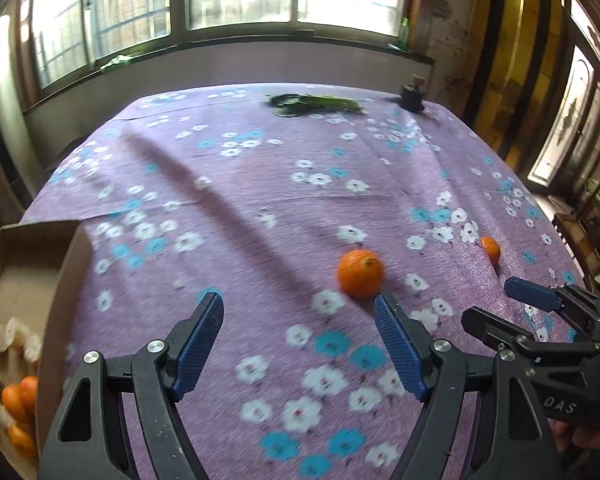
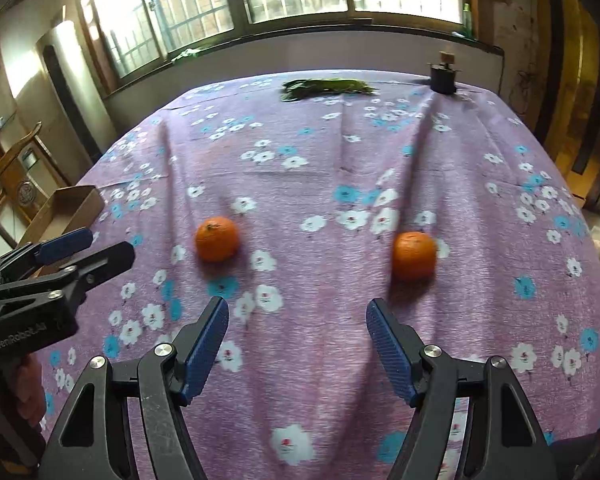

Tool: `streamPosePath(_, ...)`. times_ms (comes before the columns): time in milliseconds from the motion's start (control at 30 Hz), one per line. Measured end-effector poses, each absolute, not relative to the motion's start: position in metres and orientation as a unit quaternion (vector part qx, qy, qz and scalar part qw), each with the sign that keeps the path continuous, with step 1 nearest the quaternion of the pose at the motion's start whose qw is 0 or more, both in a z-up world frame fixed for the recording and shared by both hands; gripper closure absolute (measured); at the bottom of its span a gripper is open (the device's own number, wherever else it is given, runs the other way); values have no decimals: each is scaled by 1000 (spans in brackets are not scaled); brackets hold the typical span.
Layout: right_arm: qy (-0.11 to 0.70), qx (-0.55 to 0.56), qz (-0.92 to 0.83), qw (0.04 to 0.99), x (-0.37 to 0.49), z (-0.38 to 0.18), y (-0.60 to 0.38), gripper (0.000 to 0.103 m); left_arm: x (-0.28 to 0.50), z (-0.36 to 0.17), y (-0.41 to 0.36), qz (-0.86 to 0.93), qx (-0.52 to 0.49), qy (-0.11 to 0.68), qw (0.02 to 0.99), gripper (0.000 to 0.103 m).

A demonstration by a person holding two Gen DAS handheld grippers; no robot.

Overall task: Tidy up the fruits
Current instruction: 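Move both open tools back toward the last two oranges, then grasp an orange with left tool while right tool grasps the other orange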

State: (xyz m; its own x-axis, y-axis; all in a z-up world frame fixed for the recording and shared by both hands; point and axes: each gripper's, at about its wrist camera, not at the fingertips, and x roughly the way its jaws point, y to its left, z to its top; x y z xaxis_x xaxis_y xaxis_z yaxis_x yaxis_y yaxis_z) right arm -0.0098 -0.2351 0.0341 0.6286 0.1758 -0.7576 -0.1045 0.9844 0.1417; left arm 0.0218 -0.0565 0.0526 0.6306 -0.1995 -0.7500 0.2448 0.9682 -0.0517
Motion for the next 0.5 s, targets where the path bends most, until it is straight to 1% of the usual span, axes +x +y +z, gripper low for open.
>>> streamPosePath(167, 424, 55, 58, 902, -9, 32, -251, 24, 44, 39, -80, -137, 53, 422, 894, 26)
streamPosePath(333, 425, 66, 54, 901, -8, 27, -258, 24, 54, 26, -97, -159, 82, 427, 886, 26)
streamPosePath(400, 420, 69, 53, 903, -7, 27, -260, 24, 58, 21, -101, -161, 87, 429, 885, 29)
streamPosePath(467, 413, 74, 51, 906, -8, 29, -264, 24, 62, 15, -102, -173, 78, 437, 879, 65)
streamPosePath(500, 412, 74, 47, 907, -8, 29, -265, 24, 63, 13, -102, -185, 68, 444, 874, 69)
